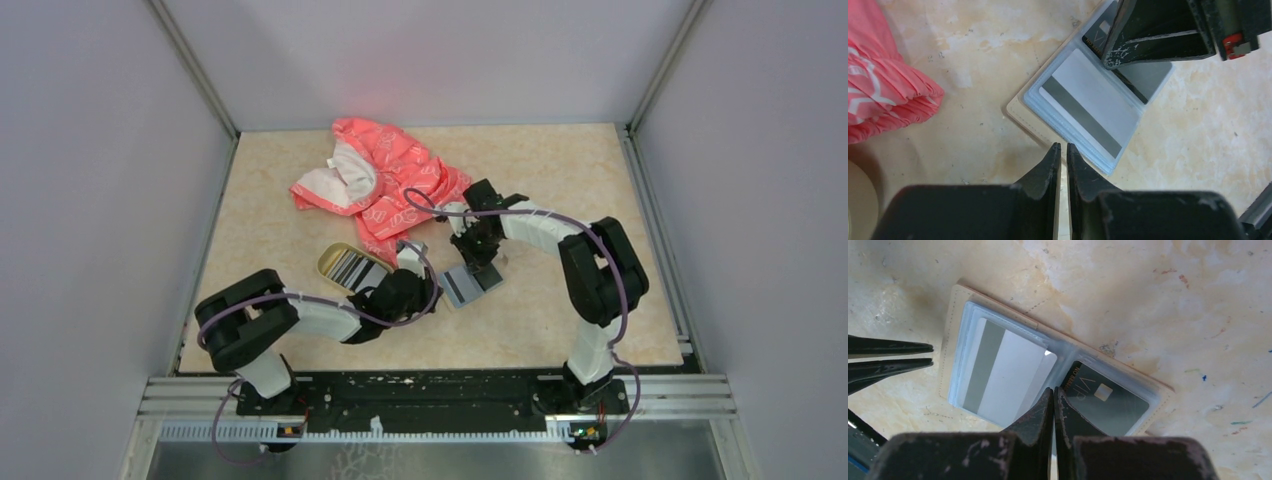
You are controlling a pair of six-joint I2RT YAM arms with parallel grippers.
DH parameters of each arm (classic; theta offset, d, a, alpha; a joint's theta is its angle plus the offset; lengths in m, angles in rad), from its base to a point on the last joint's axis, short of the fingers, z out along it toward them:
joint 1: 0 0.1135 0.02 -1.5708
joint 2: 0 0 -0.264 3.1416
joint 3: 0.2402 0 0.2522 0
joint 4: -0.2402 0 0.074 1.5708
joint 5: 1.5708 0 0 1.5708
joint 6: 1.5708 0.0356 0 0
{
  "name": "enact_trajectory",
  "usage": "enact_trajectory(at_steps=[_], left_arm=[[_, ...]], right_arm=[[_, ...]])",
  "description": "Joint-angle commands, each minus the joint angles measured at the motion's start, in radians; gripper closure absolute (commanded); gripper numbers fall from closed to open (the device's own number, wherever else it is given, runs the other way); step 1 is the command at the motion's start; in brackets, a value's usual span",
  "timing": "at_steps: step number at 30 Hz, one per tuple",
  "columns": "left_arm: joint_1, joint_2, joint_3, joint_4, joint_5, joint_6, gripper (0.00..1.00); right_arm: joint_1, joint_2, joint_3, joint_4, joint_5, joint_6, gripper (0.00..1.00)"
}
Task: Put the credit cards into the card holder
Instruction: Insert the credit card into the card holder.
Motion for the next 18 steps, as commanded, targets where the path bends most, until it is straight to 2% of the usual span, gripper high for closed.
enact_trajectory(at_steps=[1, 12, 18], left_arm=[[0.001, 0.033, 0.025, -0.023, -0.012, 0.01, 0.87], [0.0, -0.038, 0.003, -0.026, -0.002, 0.026, 0.86], [0.001, -0.144, -0.096, 0.024, 0.002, 0.011, 0.84]], right_arm=[[0.025, 0.038, 0.004, -0.001, -0.022, -0.006, 1.0], [0.029, 0.05, 0.021, -0.029, -0.105, -0.011, 1.0], [0.008, -0.044, 0.015, -0.024, -0.115, -0.026, 1.0]])
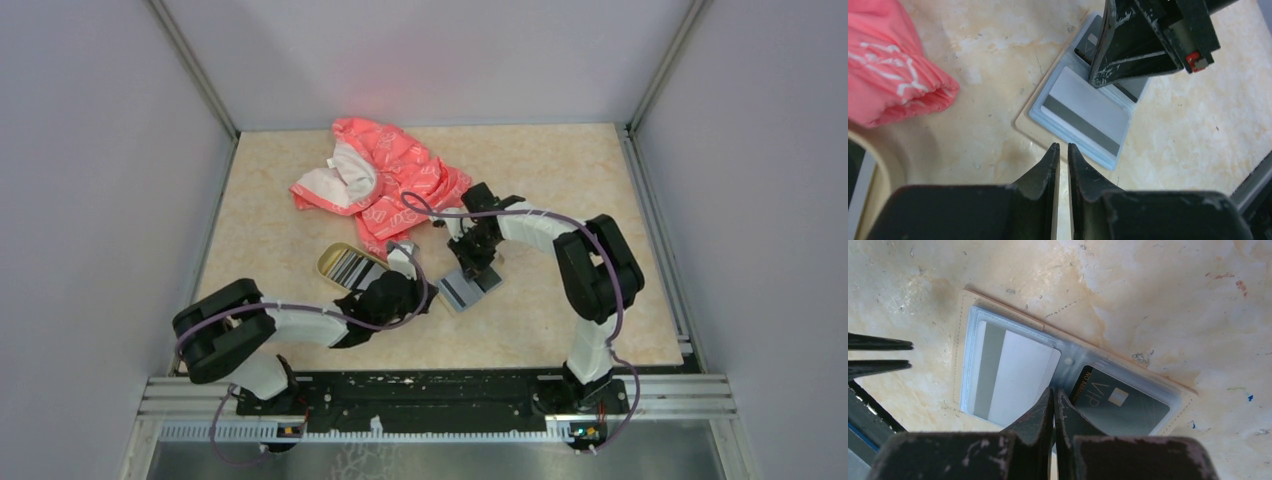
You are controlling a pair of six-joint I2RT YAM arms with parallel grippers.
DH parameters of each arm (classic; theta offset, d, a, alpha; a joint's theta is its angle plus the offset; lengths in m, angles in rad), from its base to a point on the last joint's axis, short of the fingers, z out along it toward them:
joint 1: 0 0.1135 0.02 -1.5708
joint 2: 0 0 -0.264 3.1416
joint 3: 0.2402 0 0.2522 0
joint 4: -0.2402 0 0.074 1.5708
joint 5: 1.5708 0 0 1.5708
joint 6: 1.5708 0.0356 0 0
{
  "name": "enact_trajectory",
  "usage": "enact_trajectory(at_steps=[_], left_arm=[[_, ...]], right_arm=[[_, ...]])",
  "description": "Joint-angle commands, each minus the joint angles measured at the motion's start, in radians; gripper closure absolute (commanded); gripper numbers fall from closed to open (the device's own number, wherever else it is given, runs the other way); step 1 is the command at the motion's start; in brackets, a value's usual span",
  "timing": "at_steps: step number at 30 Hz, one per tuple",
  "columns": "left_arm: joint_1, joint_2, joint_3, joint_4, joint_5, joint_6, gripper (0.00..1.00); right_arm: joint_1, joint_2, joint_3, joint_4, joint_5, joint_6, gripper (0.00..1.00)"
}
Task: Put the credit cards into the card holder
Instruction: Insert the credit card into the card holder.
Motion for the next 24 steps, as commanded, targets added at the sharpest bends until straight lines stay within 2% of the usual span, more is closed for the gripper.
enact_trajectory(at_steps=[1, 5, 10, 18, 24], left_arm=[[0.001, -0.092, -0.086, 0.07, 0.004, -0.005, 0.82], [0.001, -0.144, -0.145, 0.115, 0.018, -0.035, 0.77], [0.0, -0.181, -0.17, 0.136, 0.048, -0.069, 0.78], [0.0, -0.124, -0.159, 0.18, 0.073, -0.097, 0.86], [0.0, -0.047, -0.116, 0.178, 0.082, -0.1, 0.91]], right_arm=[[-0.011, -0.096, 0.009, -0.005, -0.048, -0.03, 1.0], [-0.027, -0.156, 0.002, -0.008, -0.137, -0.072, 0.99], [-0.026, -0.216, -0.051, 0.056, -0.191, -0.106, 0.99], [-0.008, -0.069, -0.019, 0.01, -0.112, -0.089, 0.99], [0.0, -0.019, -0.009, -0.001, -0.065, -0.082, 0.99]])
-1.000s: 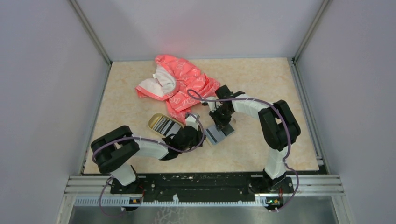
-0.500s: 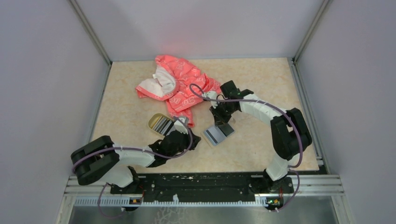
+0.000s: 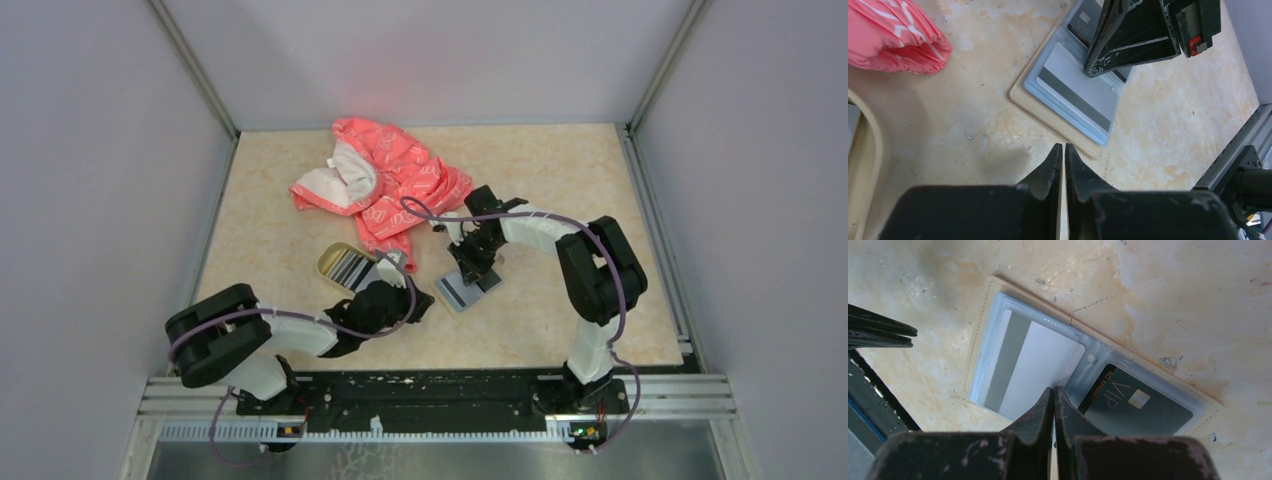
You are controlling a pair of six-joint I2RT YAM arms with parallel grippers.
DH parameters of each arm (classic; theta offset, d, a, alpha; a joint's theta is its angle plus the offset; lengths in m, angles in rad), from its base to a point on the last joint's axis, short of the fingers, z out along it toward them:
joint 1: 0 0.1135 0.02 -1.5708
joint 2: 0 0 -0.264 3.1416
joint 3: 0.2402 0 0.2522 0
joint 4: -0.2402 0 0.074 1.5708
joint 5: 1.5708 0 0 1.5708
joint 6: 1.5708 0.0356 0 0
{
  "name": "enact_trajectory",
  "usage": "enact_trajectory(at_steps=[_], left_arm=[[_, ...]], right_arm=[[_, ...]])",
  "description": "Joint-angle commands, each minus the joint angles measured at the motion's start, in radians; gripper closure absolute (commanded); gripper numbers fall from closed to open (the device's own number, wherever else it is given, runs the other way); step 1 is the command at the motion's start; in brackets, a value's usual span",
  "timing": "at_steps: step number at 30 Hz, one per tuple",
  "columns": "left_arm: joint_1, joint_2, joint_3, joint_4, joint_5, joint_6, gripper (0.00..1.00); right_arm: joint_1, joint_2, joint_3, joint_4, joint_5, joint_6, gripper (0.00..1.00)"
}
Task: Put the credit cards into the card holder
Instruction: Insert the credit card into the card holder.
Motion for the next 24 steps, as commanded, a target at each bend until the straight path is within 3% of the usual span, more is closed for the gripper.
enact_trajectory(at_steps=[1, 11, 24], left_arm=[[0.0, 0.057, 0.05, 0.035, 0.02, -0.014, 0.91], [0.0, 0.164, 0.115, 0.018, 0.045, -0.026, 0.93], [0.0, 0.243, 0.203, -0.075, 0.026, -0.039, 0.95]], right_arm=[[0.012, 0.022, 0.029, -0.006, 0.037, -0.003, 0.99], [0.015, 0.097, 0.05, -0.038, 0.103, 0.008, 0.99], [0.015, 0.098, 0.058, -0.06, 0.056, 0.003, 0.98]])
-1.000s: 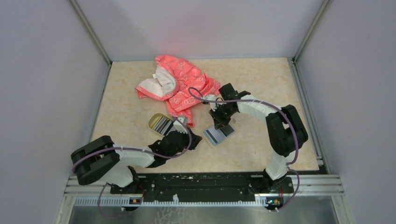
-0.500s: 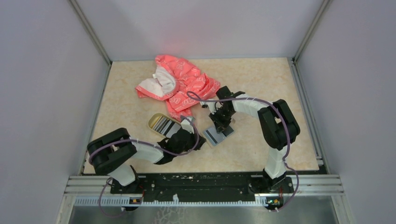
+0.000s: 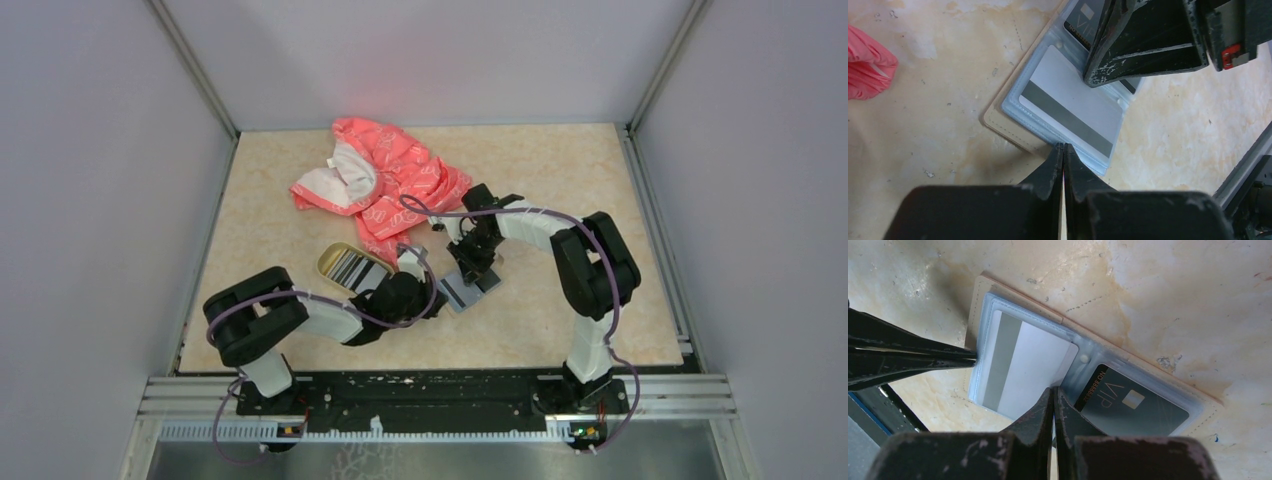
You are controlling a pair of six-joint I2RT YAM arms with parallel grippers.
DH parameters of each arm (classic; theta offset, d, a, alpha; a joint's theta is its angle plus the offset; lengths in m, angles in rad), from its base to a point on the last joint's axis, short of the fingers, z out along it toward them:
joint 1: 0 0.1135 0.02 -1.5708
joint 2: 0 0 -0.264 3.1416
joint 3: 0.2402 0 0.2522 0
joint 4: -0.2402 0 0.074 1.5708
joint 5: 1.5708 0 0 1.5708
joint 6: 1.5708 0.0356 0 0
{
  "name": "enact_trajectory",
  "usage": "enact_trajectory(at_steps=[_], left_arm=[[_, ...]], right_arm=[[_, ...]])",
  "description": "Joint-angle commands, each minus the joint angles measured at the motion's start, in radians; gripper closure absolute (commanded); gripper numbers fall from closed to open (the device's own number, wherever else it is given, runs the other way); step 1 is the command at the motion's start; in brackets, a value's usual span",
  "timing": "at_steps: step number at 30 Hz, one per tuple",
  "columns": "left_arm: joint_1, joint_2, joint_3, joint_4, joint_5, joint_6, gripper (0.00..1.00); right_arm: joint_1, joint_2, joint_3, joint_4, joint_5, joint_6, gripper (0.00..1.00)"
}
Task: Put the credit cards into the card holder
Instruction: Insert the credit card into the card holder.
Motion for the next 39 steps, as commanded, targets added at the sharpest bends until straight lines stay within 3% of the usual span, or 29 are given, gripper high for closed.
enact_trajectory(at_steps=[1, 7, 22, 24, 28, 29, 30, 35, 39], left_arm=[[0.0, 0.041, 0.053, -0.056, -0.014, -0.011, 0.95], [0.002, 0.066, 0.072, -0.136, -0.061, -0.023, 0.96], [0.04, 0.06, 0.035, -0.045, -0.019, 0.003, 0.97], [0.045, 0.061, 0.022, -0.014, -0.005, 0.005, 0.97], [0.055, 0.068, 0.004, 0.041, 0.022, 0.007, 0.97], [0.057, 0.071, 0.003, 0.051, 0.026, 0.005, 0.97], [0.059, 0.075, 0.002, 0.057, 0.032, 0.004, 0.97], [0.064, 0.095, 0.002, 0.085, 0.048, -0.004, 0.97], [0.07, 0.109, -0.006, 0.116, 0.06, -0.01, 0.98]], right_arm=[[0.013, 0.04, 0.01, -0.006, 0.021, -0.018, 0.98], [0.012, -0.003, 0.019, -0.016, -0.011, -0.022, 0.95], [-0.005, -0.296, -0.065, 0.056, -0.232, -0.153, 0.81], [-0.005, -0.364, -0.116, 0.108, -0.263, -0.195, 0.69], [-0.004, -0.466, -0.269, 0.232, -0.286, -0.36, 0.23], [-0.005, -0.471, -0.294, 0.242, -0.28, -0.404, 0.07], [-0.003, -0.474, -0.311, 0.244, -0.281, -0.451, 0.02], [0.043, -0.456, -0.353, 0.259, -0.196, -0.547, 0.02], [0.07, -0.41, -0.351, 0.294, -0.097, -0.503, 0.02]])
